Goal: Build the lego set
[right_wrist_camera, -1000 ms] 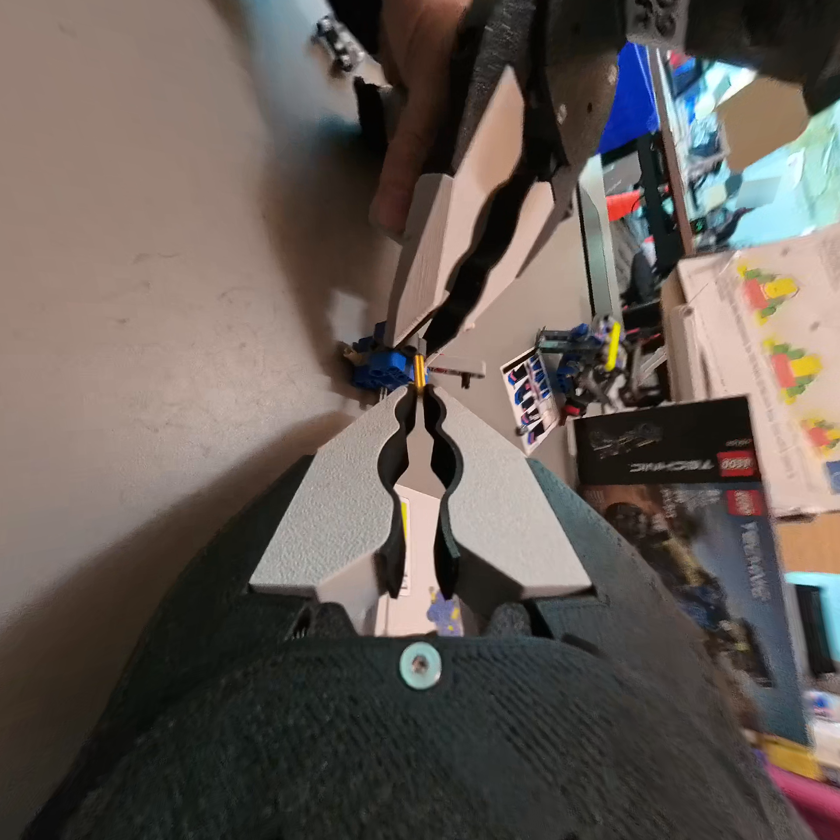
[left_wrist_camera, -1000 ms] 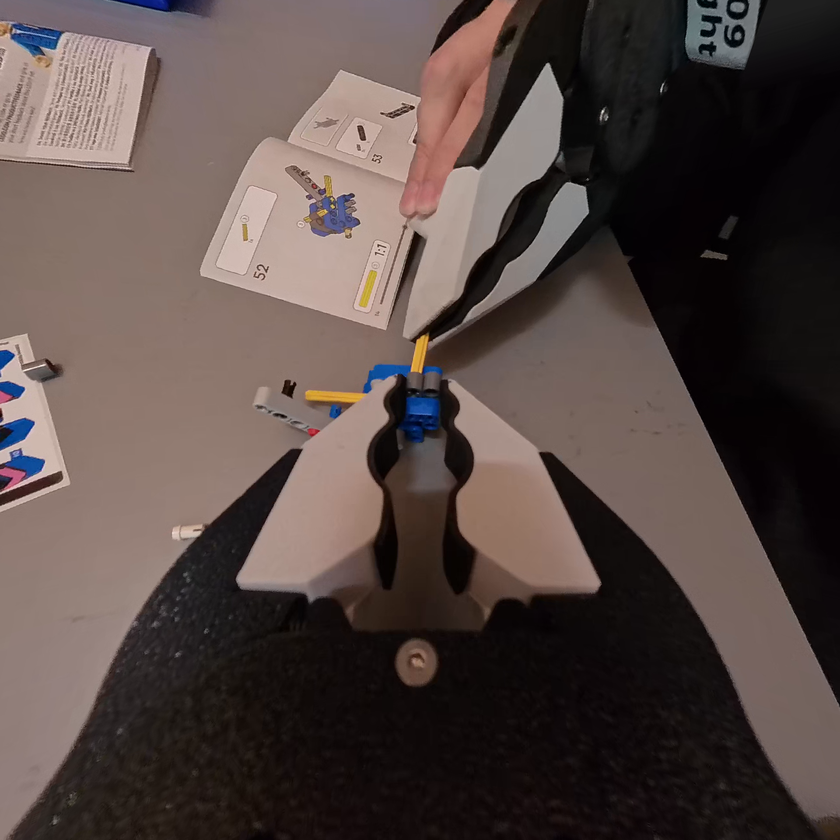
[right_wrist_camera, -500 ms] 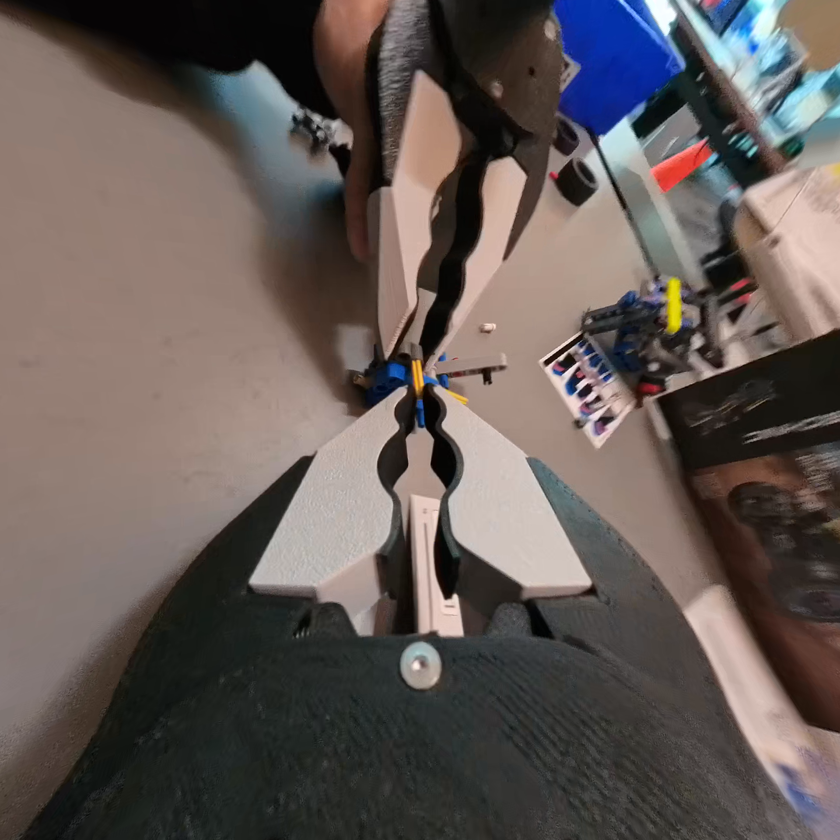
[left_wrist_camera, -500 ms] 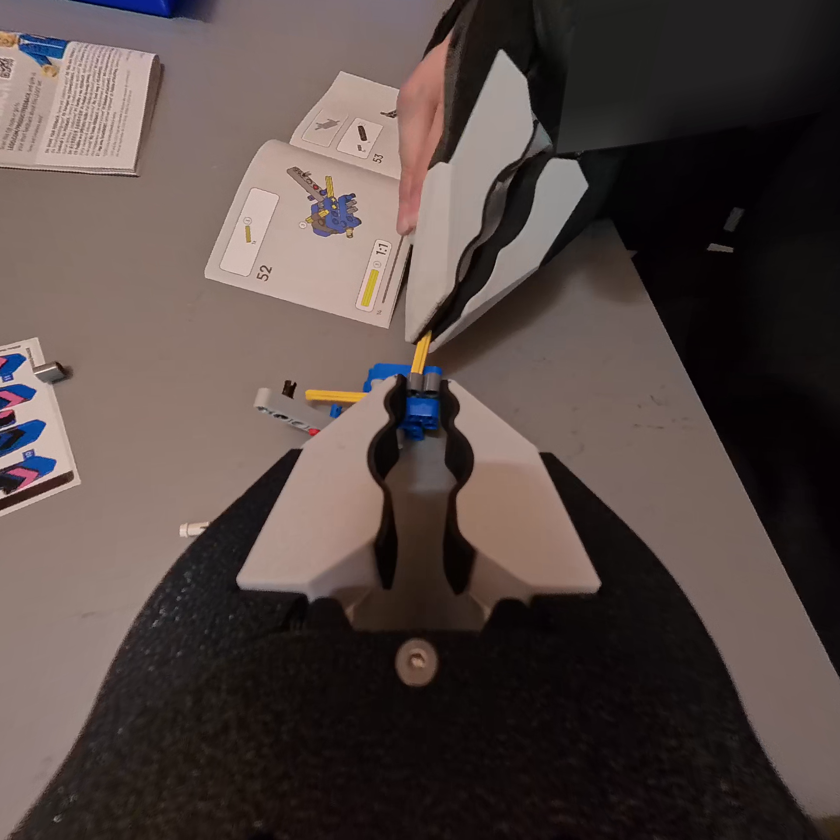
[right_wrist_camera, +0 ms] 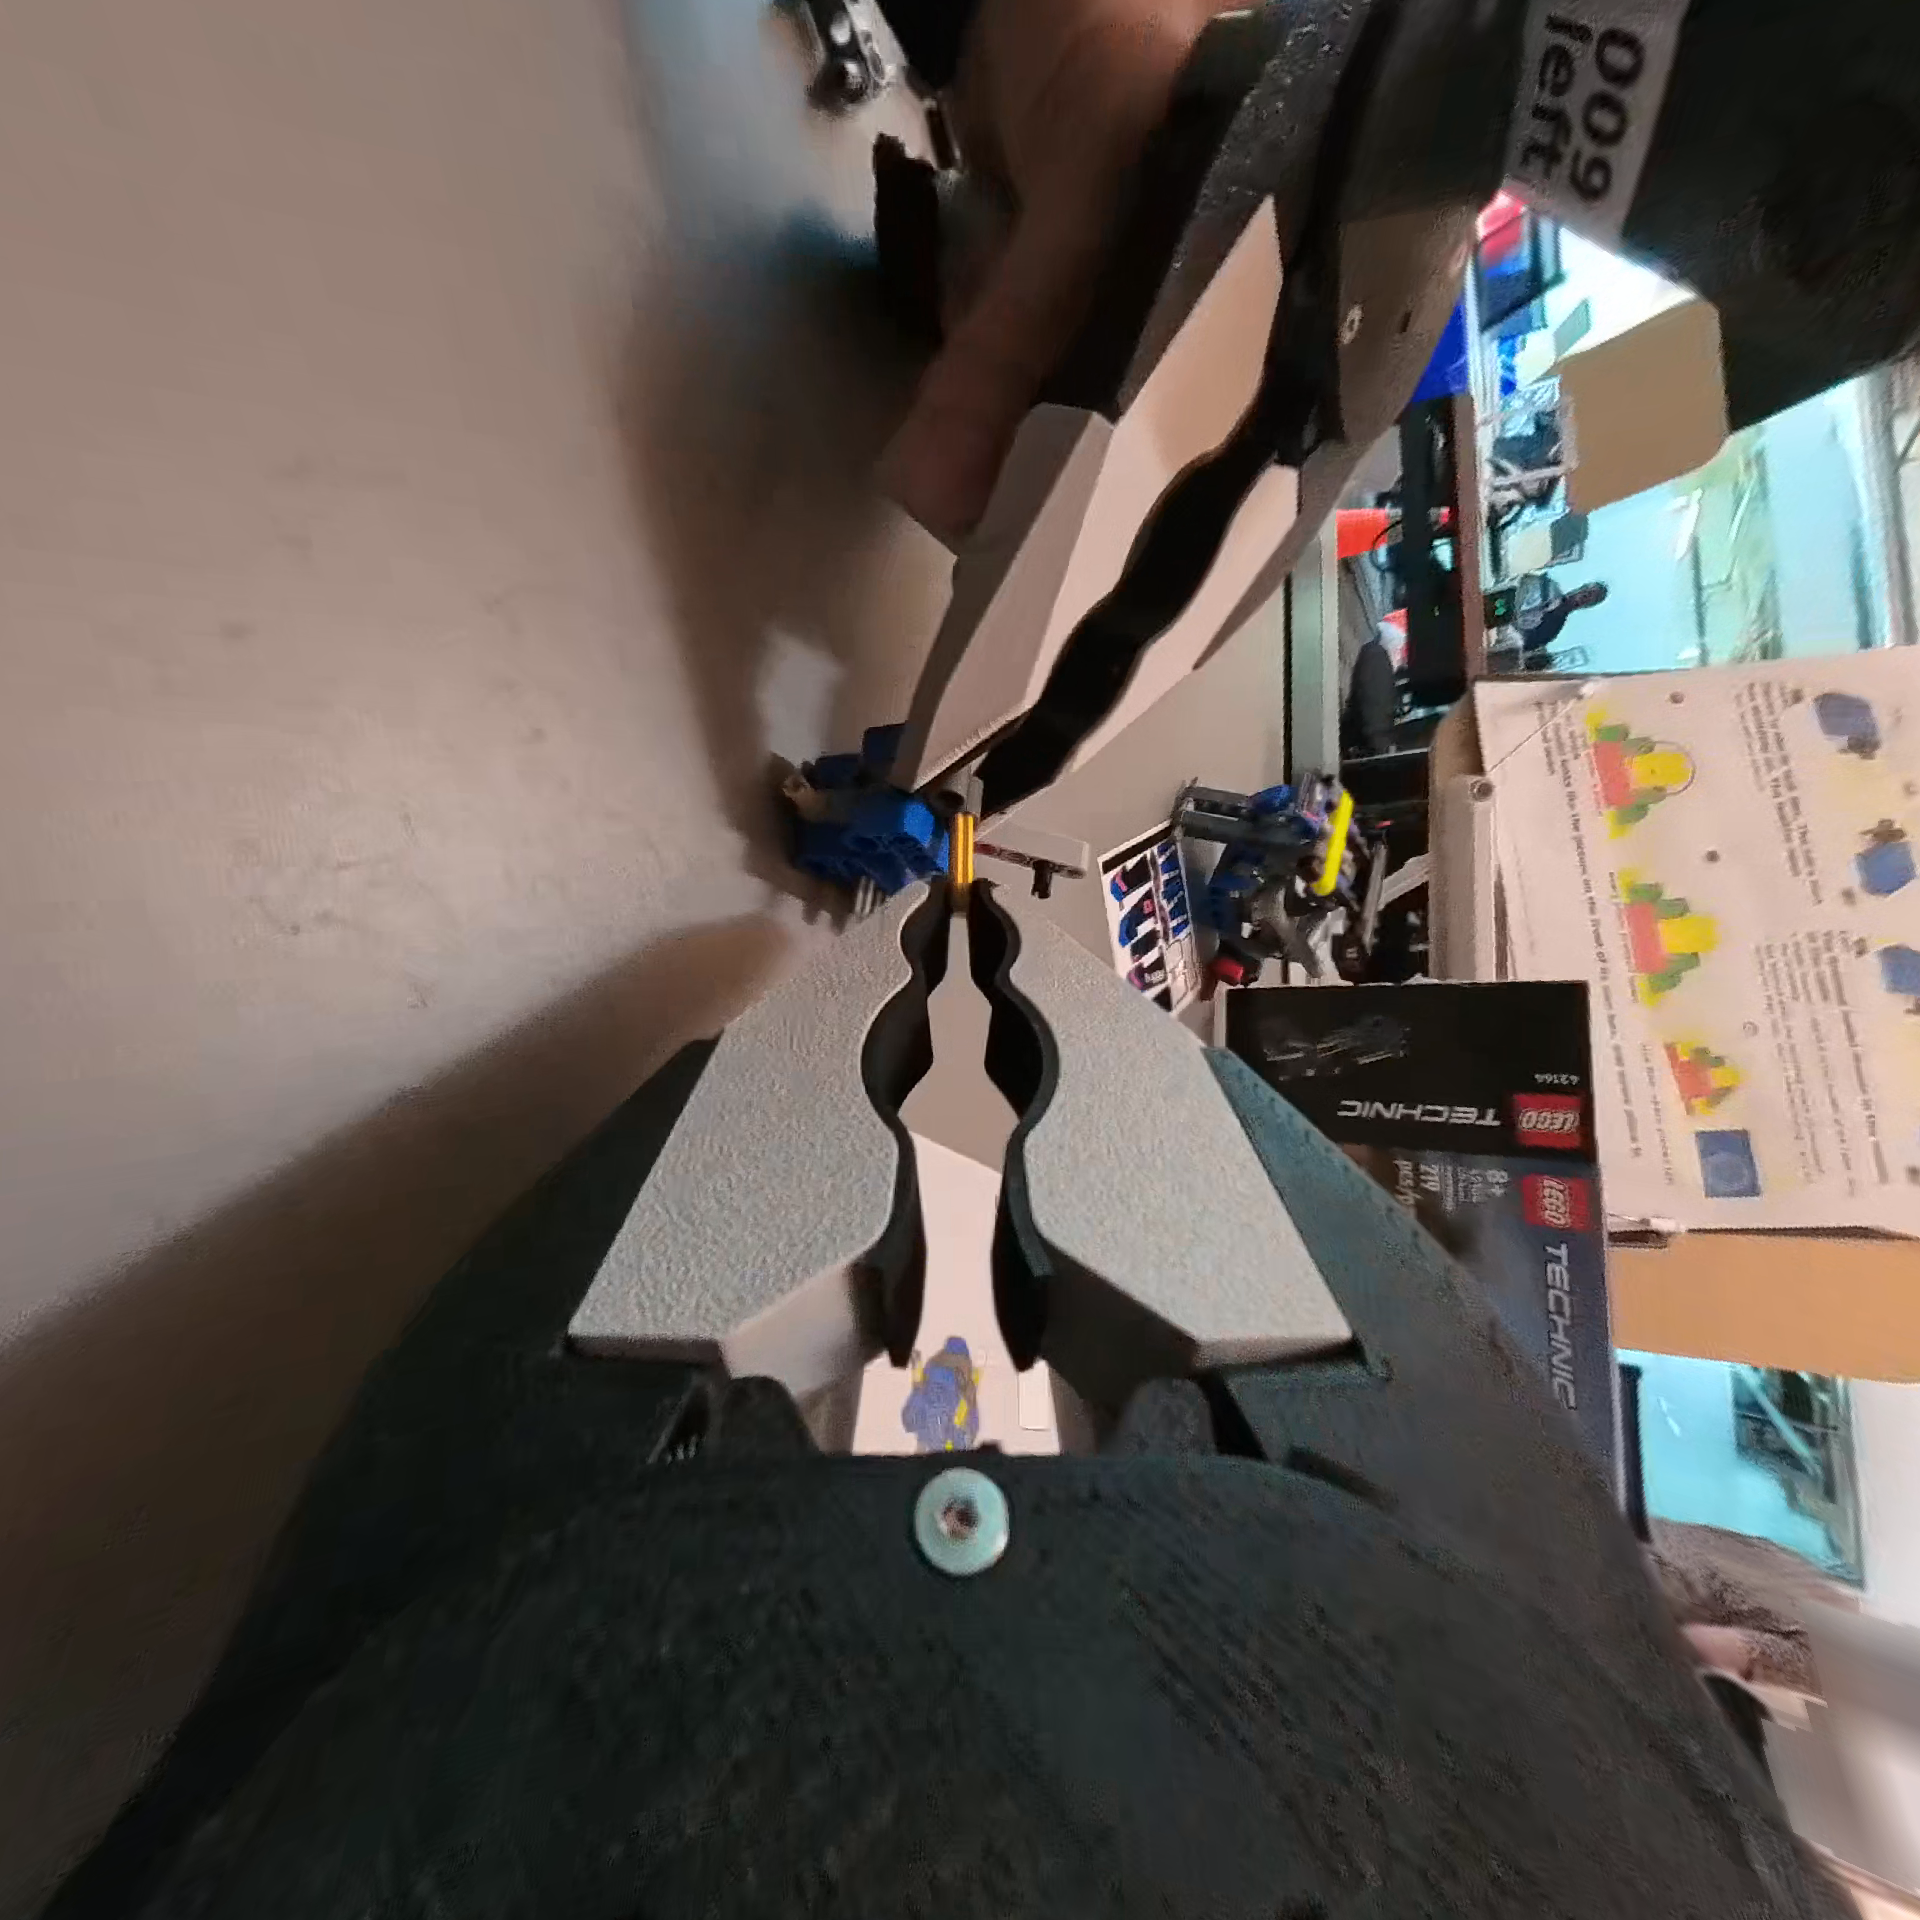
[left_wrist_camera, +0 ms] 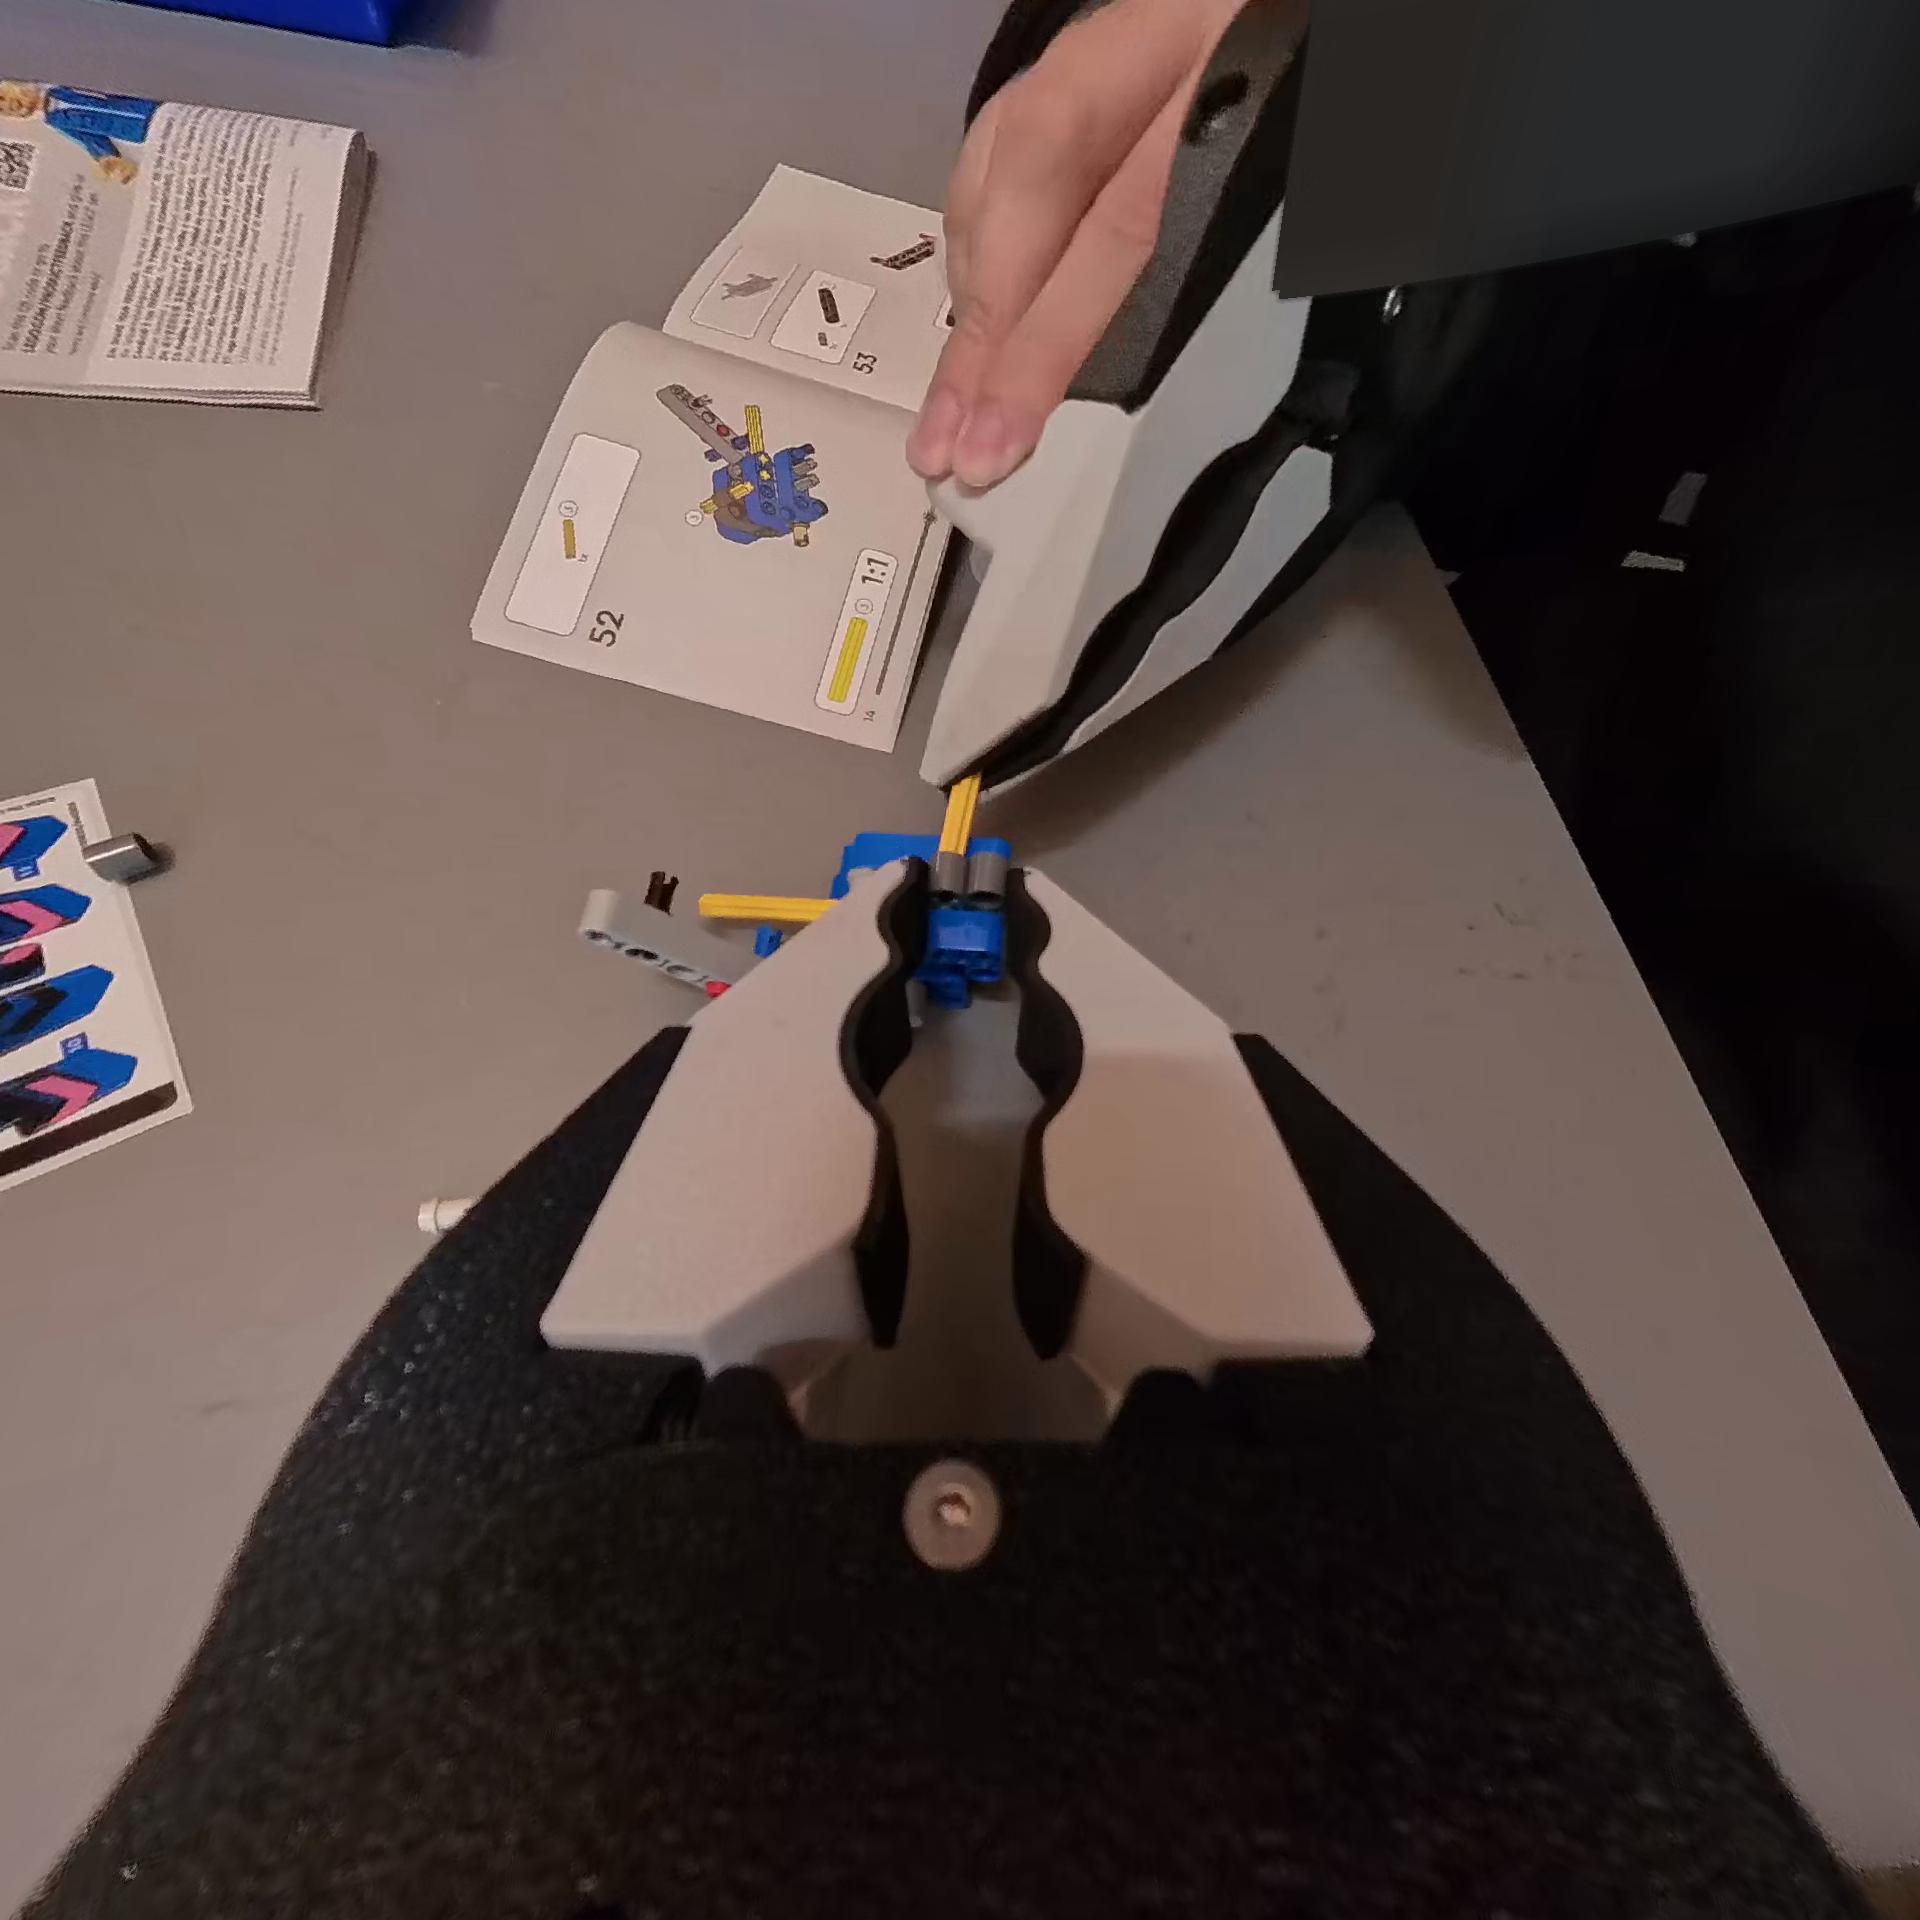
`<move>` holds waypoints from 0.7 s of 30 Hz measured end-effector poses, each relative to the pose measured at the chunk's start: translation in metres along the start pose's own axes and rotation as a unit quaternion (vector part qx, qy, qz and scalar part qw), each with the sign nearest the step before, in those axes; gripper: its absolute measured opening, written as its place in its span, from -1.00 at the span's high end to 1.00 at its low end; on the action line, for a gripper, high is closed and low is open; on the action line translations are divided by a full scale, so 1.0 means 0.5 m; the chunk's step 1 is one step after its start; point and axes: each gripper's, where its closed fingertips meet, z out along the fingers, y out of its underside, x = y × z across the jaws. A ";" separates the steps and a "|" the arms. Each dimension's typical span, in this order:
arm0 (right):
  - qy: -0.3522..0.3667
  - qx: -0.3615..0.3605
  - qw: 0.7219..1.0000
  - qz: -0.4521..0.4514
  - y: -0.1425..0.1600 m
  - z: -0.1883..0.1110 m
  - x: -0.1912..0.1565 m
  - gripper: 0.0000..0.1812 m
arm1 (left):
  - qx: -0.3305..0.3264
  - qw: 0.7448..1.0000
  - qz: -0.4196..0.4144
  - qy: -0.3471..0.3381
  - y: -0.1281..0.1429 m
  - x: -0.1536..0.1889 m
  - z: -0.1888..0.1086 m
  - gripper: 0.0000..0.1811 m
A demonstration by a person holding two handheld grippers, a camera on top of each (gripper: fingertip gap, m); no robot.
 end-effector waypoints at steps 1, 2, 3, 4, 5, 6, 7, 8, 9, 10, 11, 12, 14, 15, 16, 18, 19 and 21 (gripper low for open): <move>0.000 0.002 1.000 -0.003 0.002 0.001 -0.002 0.97 | 0.000 1.000 -0.002 0.001 0.000 0.000 0.001 0.87; -0.003 0.004 1.000 -0.010 0.001 0.005 -0.006 0.96 | 0.000 1.000 -0.003 0.004 -0.001 0.002 0.003 0.87; 0.001 -0.012 0.999 -0.032 0.005 0.007 -0.006 0.96 | -0.002 1.000 -0.003 0.005 -0.003 0.002 0.007 0.87; 0.006 -0.025 0.998 -0.053 0.007 0.007 -0.005 0.96 | -0.002 1.000 -0.002 0.003 -0.004 0.001 0.008 0.87; 0.011 -0.030 0.998 -0.046 0.007 0.008 -0.003 0.96 | -0.003 1.000 -0.001 0.002 -0.004 -0.001 0.007 0.87; 0.011 -0.025 0.999 -0.034 0.006 0.009 -0.003 0.96 | -0.003 1.000 0.001 0.001 -0.003 -0.002 0.006 0.87; 0.010 -0.022 0.999 -0.030 0.006 0.008 -0.003 0.96 | -0.003 1.000 0.002 0.002 -0.004 -0.001 0.006 0.87; 0.012 -0.023 0.999 -0.033 0.006 0.007 -0.003 0.96 | -0.001 1.000 0.002 0.002 -0.004 -0.001 0.007 0.87; 0.017 -0.026 0.999 -0.043 0.005 0.006 -0.003 0.96 | -0.001 1.000 0.002 0.002 -0.004 0.000 0.006 0.87; 0.020 -0.032 0.998 -0.054 0.004 0.006 -0.003 0.96 | -0.001 1.000 0.002 0.001 -0.003 0.001 0.006 0.87; 0.022 -0.035 0.997 -0.060 0.003 0.007 -0.002 0.96 | 0.000 1.000 0.003 0.000 -0.003 0.001 0.005 0.87; 0.022 -0.033 0.998 -0.058 0.003 0.008 -0.002 0.96 | 0.000 1.000 0.003 -0.001 -0.003 0.000 0.004 0.87; 0.018 -0.014 0.999 -0.027 0.004 0.011 -0.001 0.96 | 0.001 1.000 0.001 -0.003 -0.002 -0.002 0.003 0.87; 0.013 -0.002 1.000 -0.007 0.005 0.011 0.000 0.96 | 0.002 1.000 0.000 -0.005 -0.003 -0.003 0.003 0.87; 0.010 0.007 1.000 0.009 0.004 0.010 -0.001 0.96 | 0.002 1.000 0.001 -0.006 -0.003 -0.004 0.003 0.87; 0.009 0.017 0.999 0.033 0.006 0.008 0.000 0.94 | 0.002 1.000 0.007 -0.009 -0.003 -0.003 0.003 0.87; 0.010 0.018 0.999 0.040 0.010 0.004 0.003 0.91 | 0.002 1.000 0.010 -0.012 -0.003 -0.002 0.003 0.87; 0.002 0.018 0.997 0.081 0.020 -0.007 0.009 0.89 | 0.002 1.000 0.016 -0.016 -0.003 -0.001 0.003 0.87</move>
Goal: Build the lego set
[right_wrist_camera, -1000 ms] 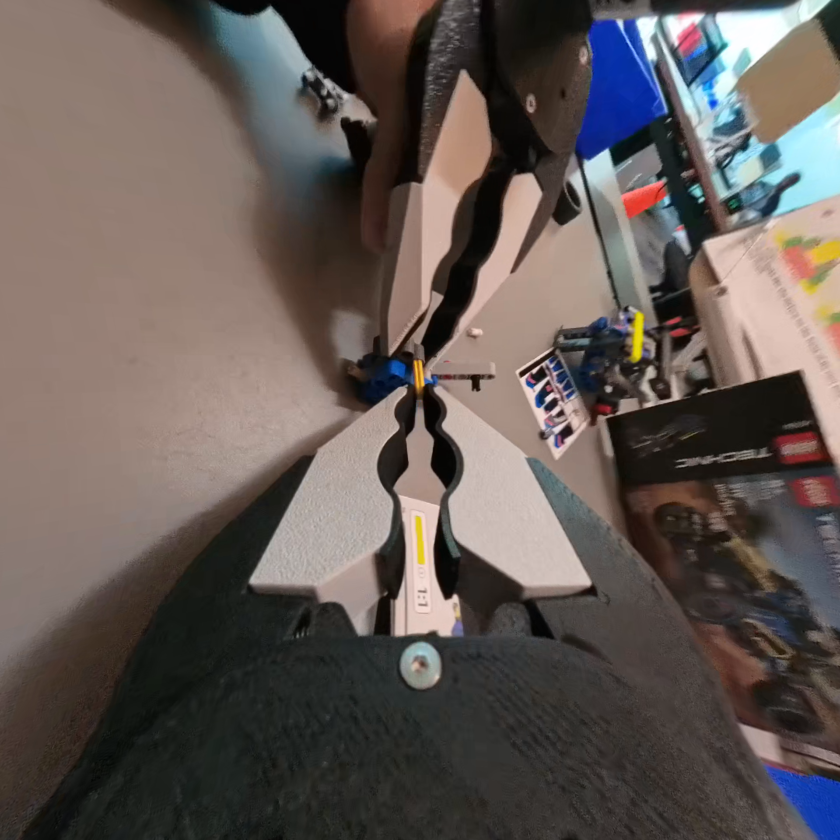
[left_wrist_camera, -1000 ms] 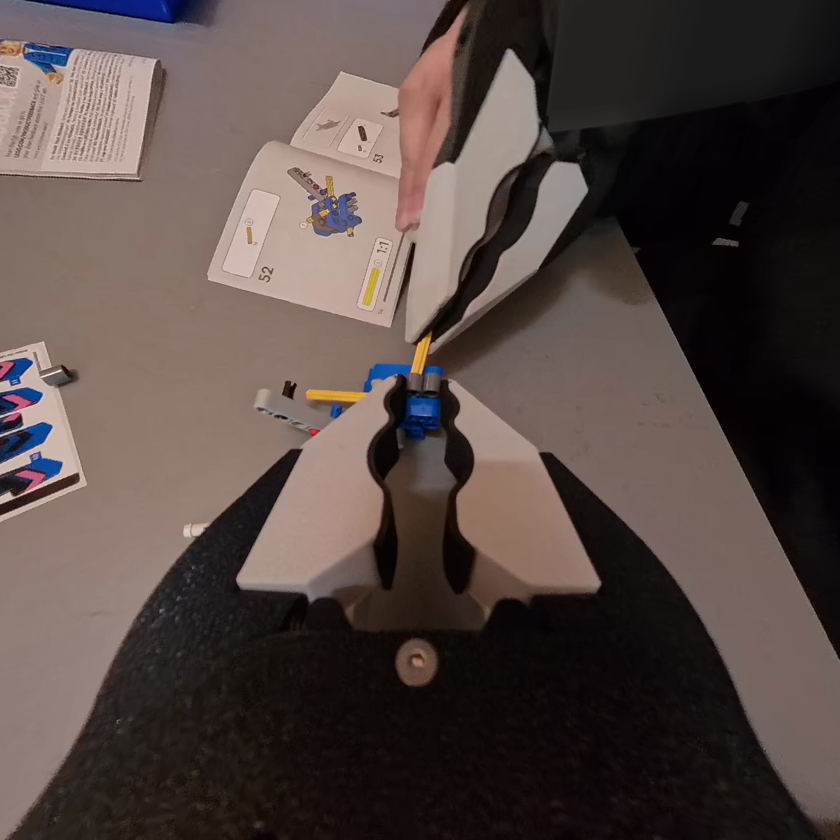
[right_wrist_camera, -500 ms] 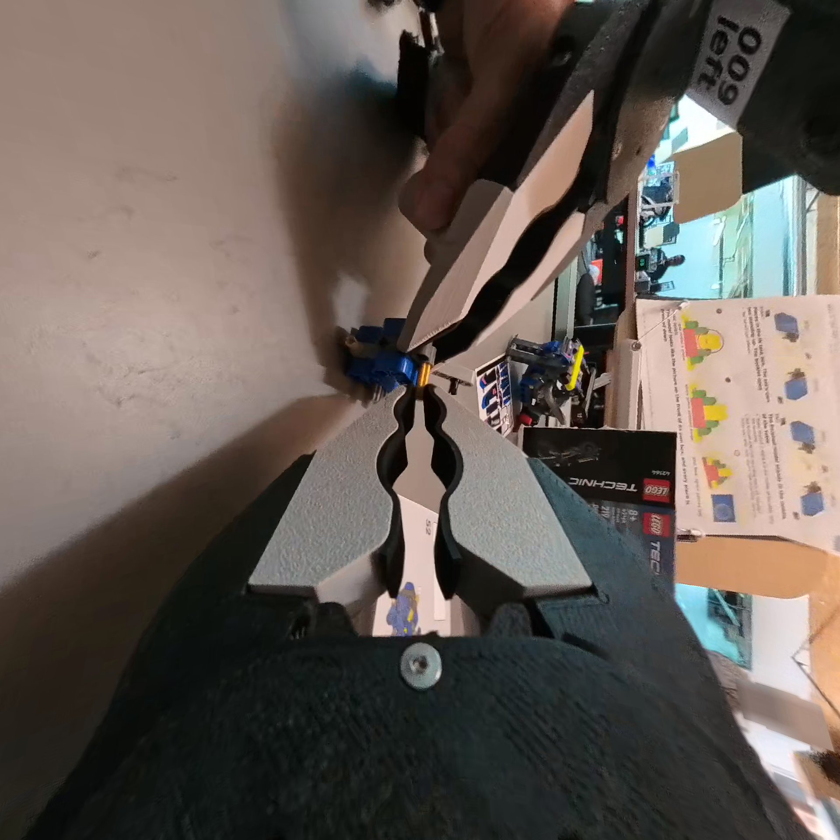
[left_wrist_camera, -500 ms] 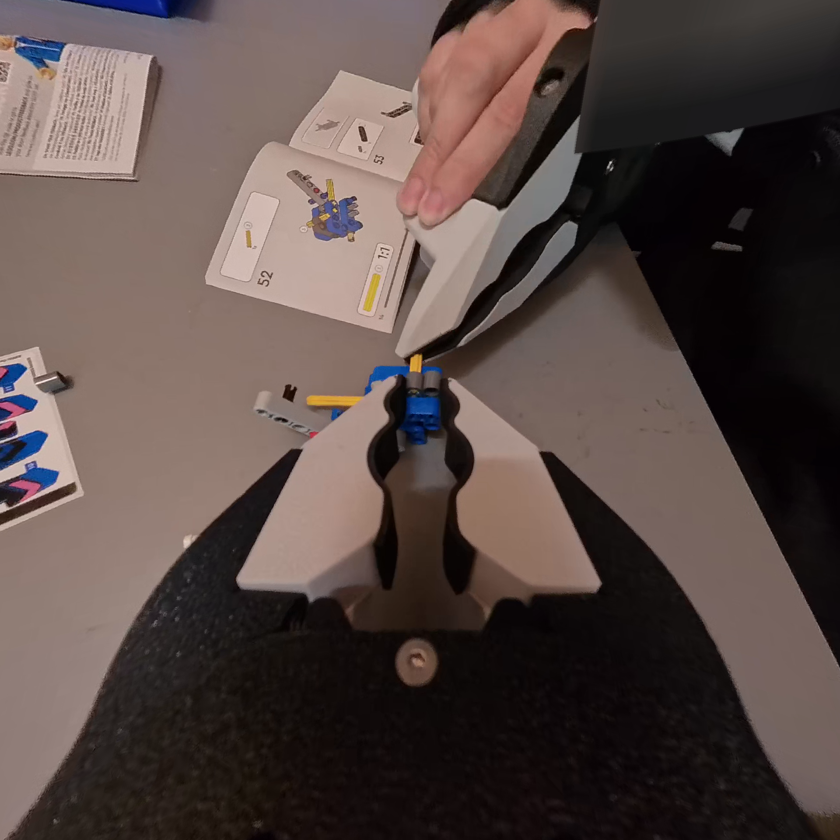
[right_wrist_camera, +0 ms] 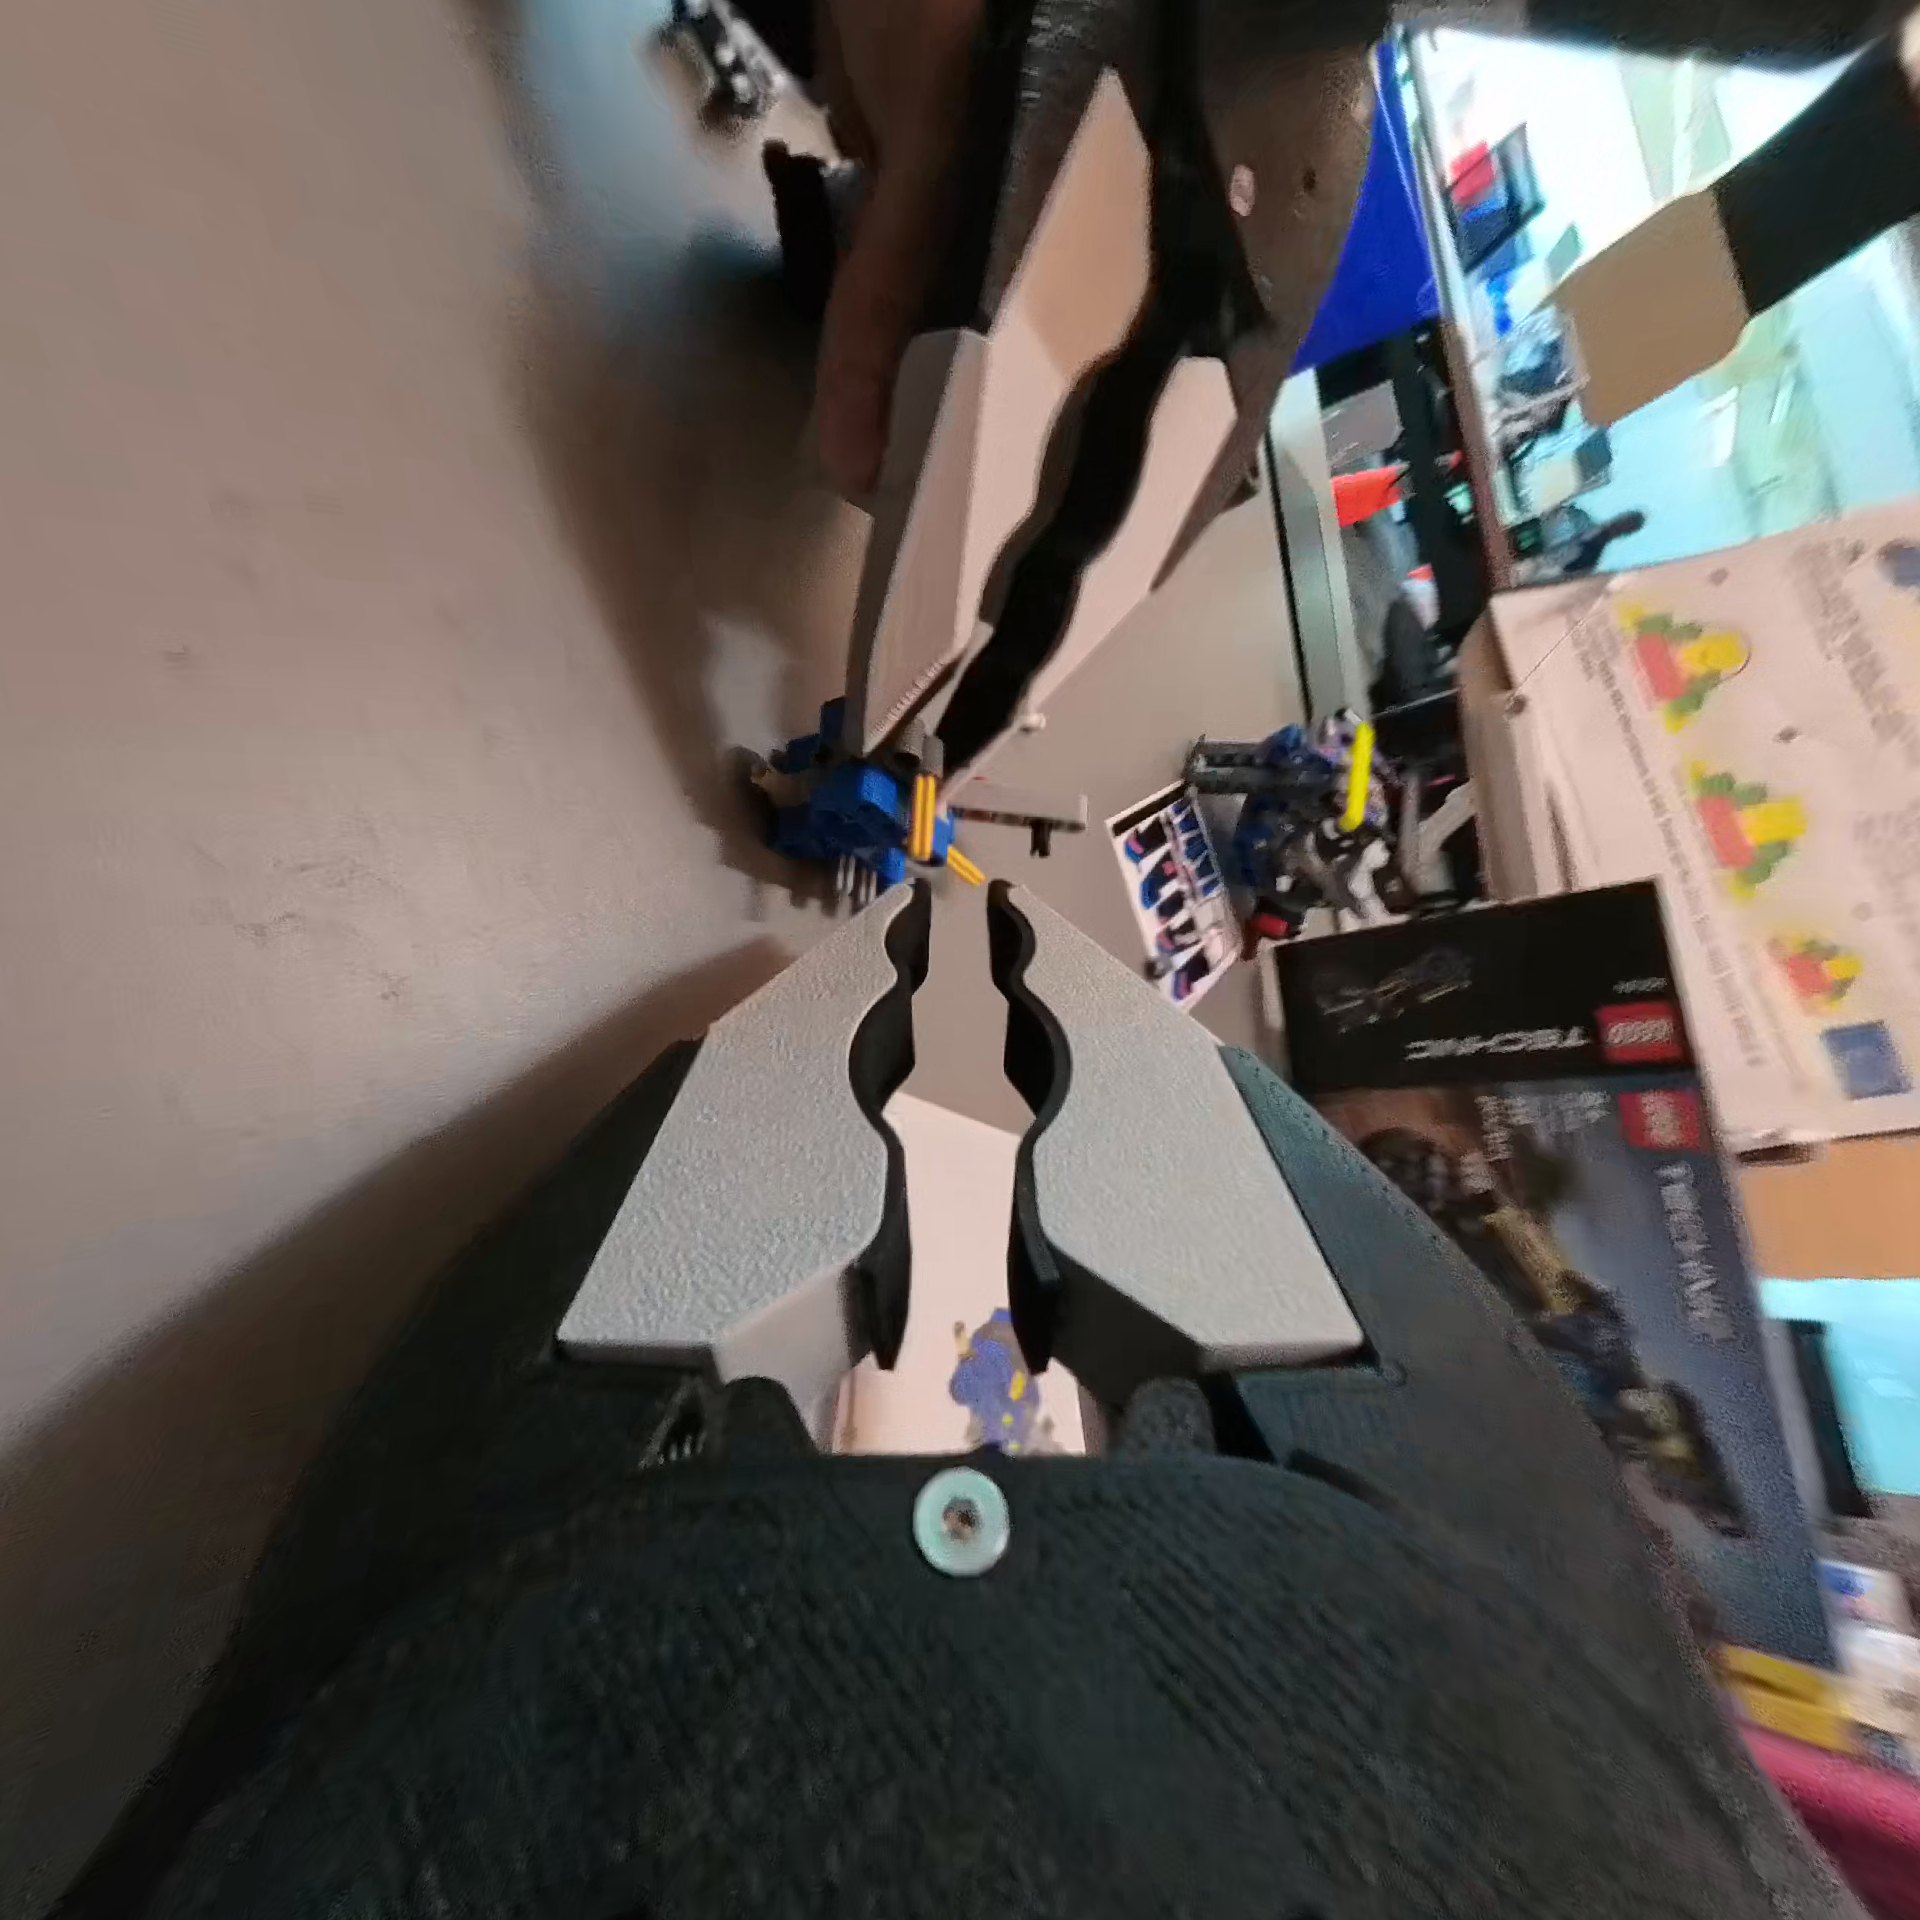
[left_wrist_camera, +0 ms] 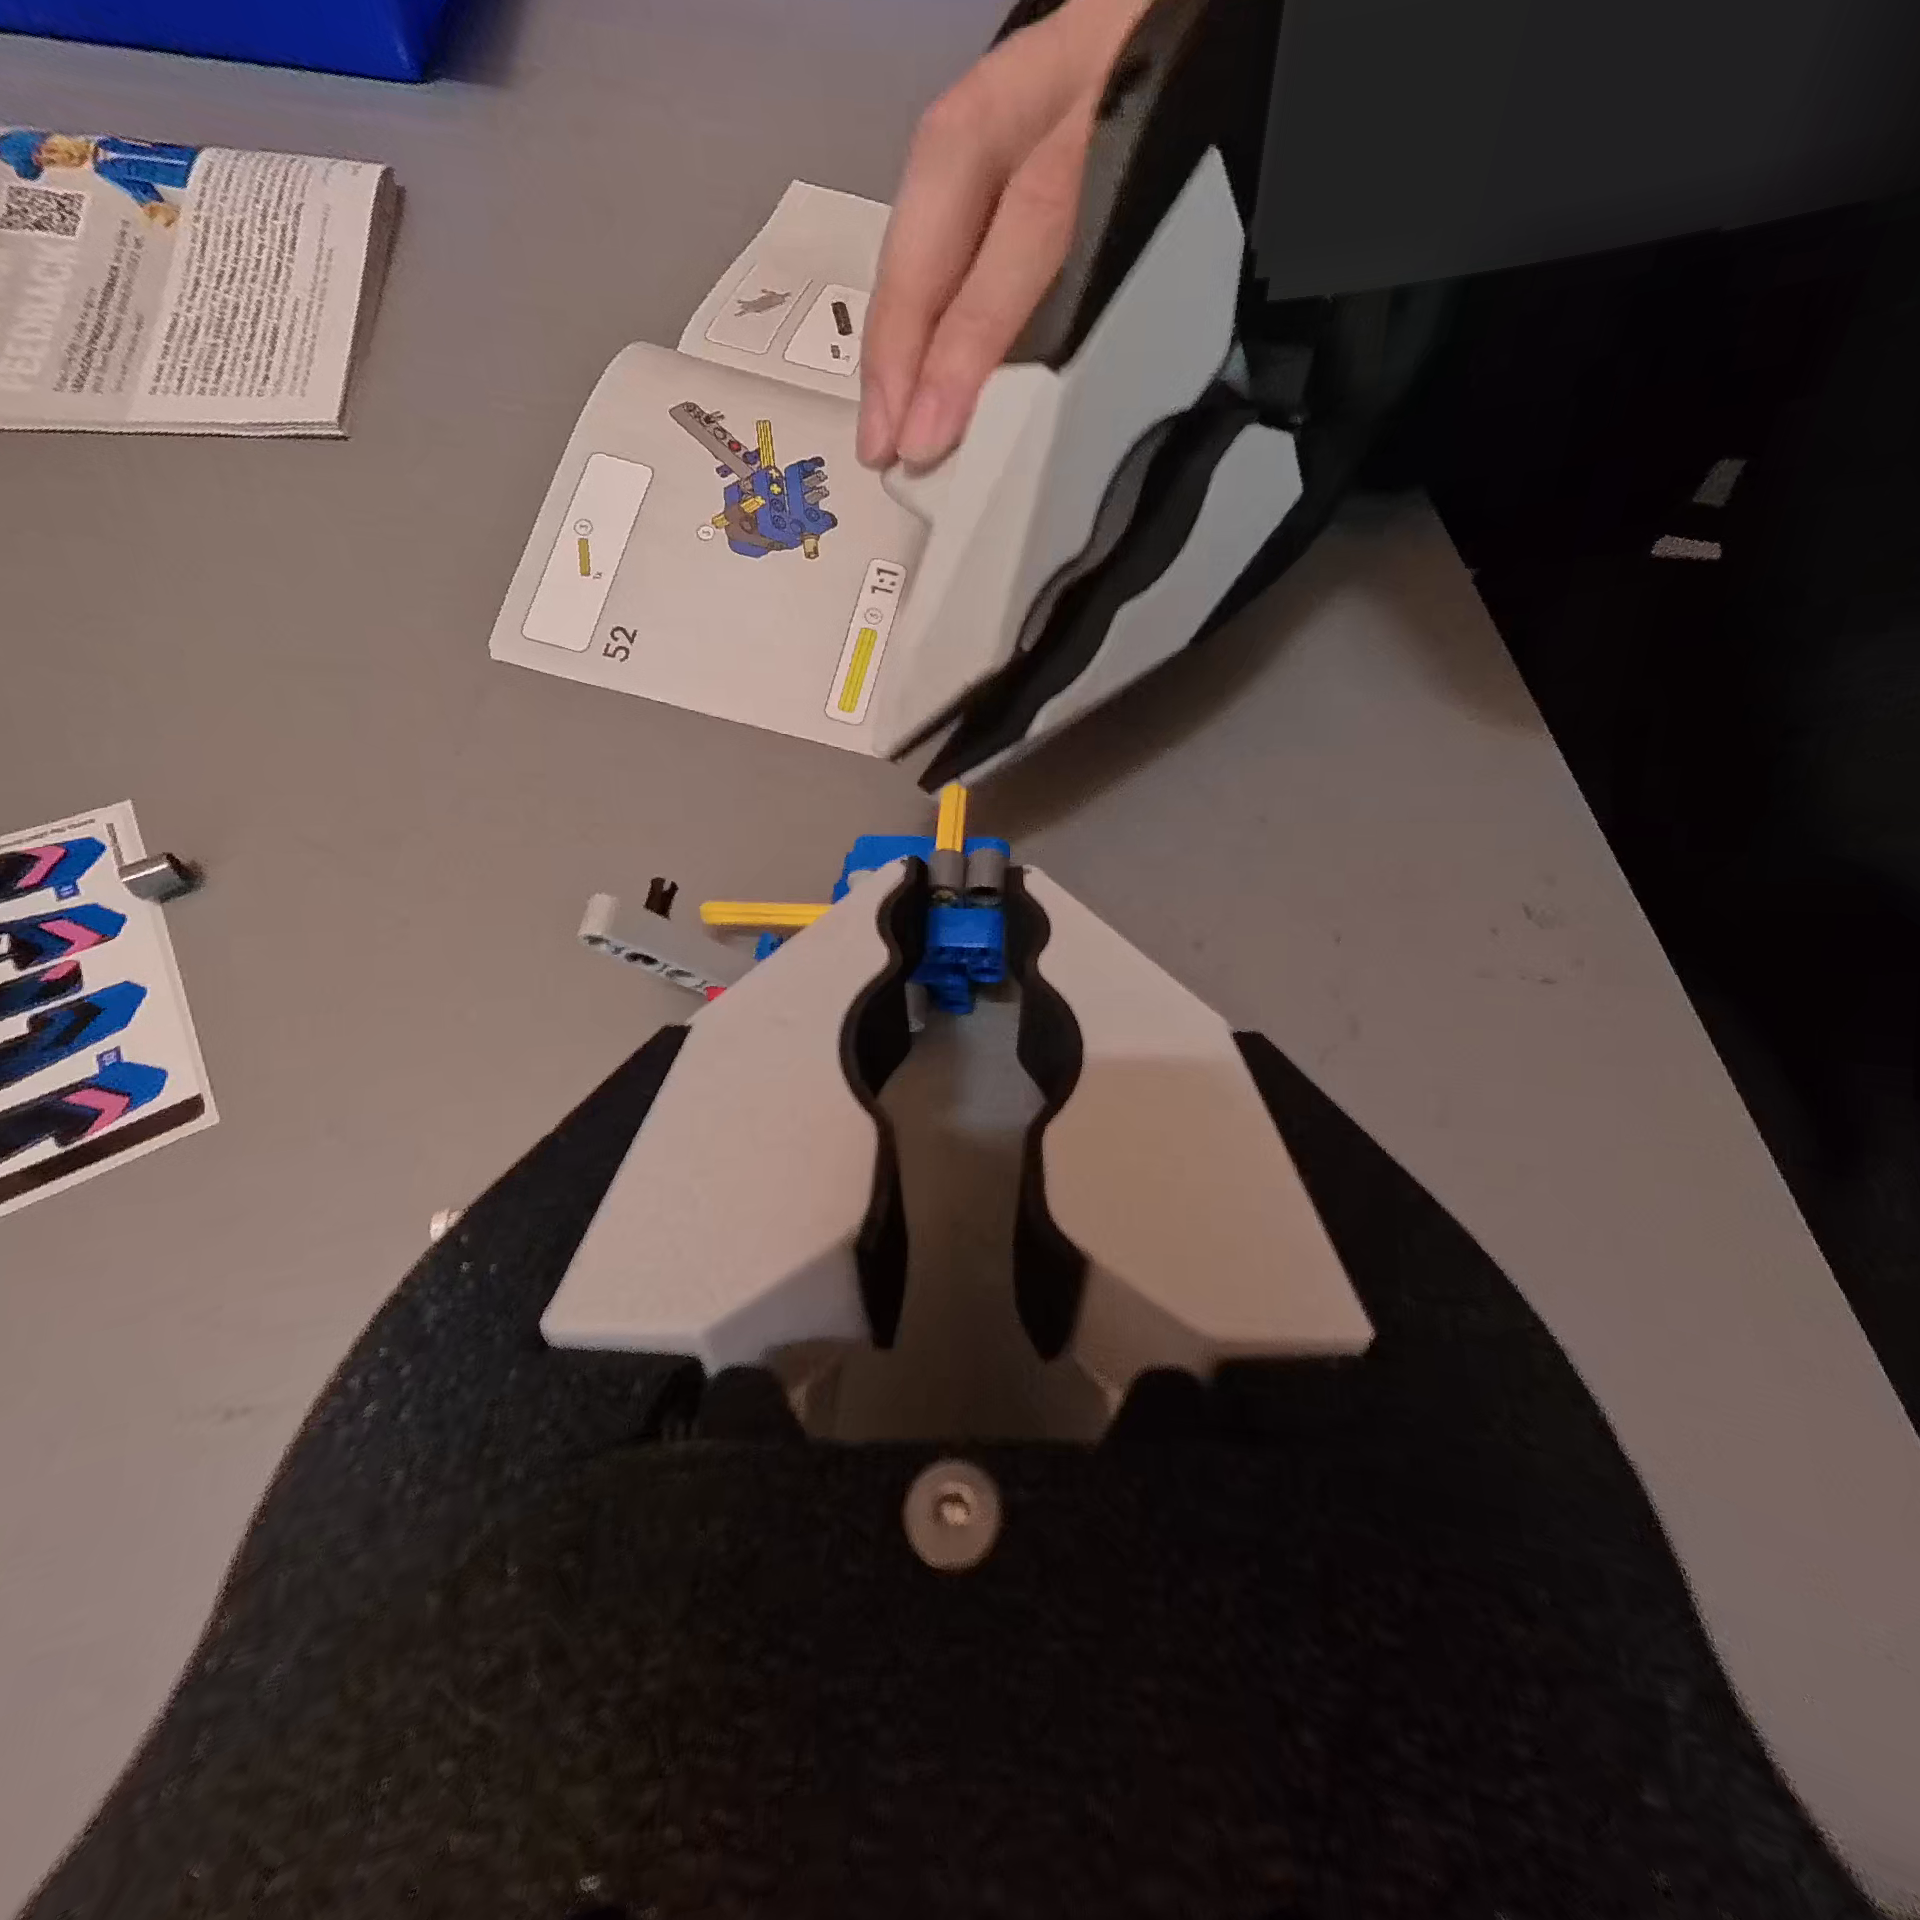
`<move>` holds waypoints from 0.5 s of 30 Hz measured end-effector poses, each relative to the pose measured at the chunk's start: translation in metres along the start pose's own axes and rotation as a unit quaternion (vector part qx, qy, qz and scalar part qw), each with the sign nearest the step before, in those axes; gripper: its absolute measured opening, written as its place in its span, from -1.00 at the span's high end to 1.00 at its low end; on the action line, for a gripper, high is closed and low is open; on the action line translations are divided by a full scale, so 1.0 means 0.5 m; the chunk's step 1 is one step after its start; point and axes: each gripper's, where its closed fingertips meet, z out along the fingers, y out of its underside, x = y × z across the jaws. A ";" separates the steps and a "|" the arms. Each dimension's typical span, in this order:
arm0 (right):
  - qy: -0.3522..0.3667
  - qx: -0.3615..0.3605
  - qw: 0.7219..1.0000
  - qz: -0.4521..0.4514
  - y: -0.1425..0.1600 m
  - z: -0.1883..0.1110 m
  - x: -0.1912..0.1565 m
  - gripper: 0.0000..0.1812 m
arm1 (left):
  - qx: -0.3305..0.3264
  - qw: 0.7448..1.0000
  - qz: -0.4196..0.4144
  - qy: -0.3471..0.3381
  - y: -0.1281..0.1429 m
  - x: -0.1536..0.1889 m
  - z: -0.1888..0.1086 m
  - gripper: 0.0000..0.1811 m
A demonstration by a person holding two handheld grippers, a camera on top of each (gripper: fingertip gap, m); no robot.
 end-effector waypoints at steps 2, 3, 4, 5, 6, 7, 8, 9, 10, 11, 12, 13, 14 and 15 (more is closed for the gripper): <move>-0.047 0.028 0.995 0.081 -0.007 -0.012 -0.010 0.91 | 0.000 1.000 0.004 -0.003 0.000 0.001 0.000 0.87; -0.069 0.046 0.989 0.126 -0.015 -0.018 -0.012 0.90 | 0.000 1.000 0.007 -0.004 0.000 0.001 0.000 0.87; -0.080 0.065 0.982 0.161 -0.022 -0.023 -0.010 0.90 | 0.000 1.000 0.009 -0.004 0.000 0.002 0.000 0.87; -0.086 0.081 0.975 0.186 -0.028 -0.028 -0.007 0.90 | 0.000 1.000 0.009 -0.005 0.000 0.002 0.000 0.87; -0.086 0.091 0.971 0.206 -0.030 -0.029 -0.002 0.91 | 0.000 1.000 0.011 -0.006 0.000 0.002 0.000 0.87; -0.086 0.094 0.967 0.222 -0.029 -0.028 0.002 0.92 | 0.000 1.000 0.012 -0.006 0.000 0.002 0.000 0.87; -0.102 0.091 0.962 0.237 -0.027 -0.025 -0.005 0.94 | 0.000 1.000 0.015 -0.008 0.000 0.003 0.000 0.87; -0.113 0.081 0.958 0.250 -0.021 -0.020 -0.011 0.94 | 0.000 1.000 0.019 -0.009 0.000 0.003 0.001 0.87; -0.117 0.069 0.957 0.258 -0.014 -0.015 -0.016 0.94 | -0.001 1.000 0.024 -0.011 0.000 0.003 0.001 0.87; -0.126 0.057 0.955 0.262 -0.010 -0.012 -0.024 0.95 | -0.001 1.000 0.029 -0.013 0.000 0.004 0.002 0.87; -0.137 0.047 0.952 0.269 -0.010 -0.012 -0.033 0.94 | -0.001 0.999 0.033 -0.016 -0.001 0.004 0.002 0.87; -0.137 0.036 0.949 0.280 -0.009 -0.011 -0.036 0.94 | -0.001 0.999 0.036 -0.020 -0.001 0.003 0.002 0.87; -0.125 0.025 0.946 0.297 -0.006 -0.011 -0.035 0.94 | -0.001 0.999 0.039 -0.025 -0.002 0.002 0.003 0.87; -0.112 0.017 0.940 0.321 -0.006 -0.011 -0.034 0.93 | -0.001 0.999 0.043 -0.033 -0.003 0.000 0.005 0.87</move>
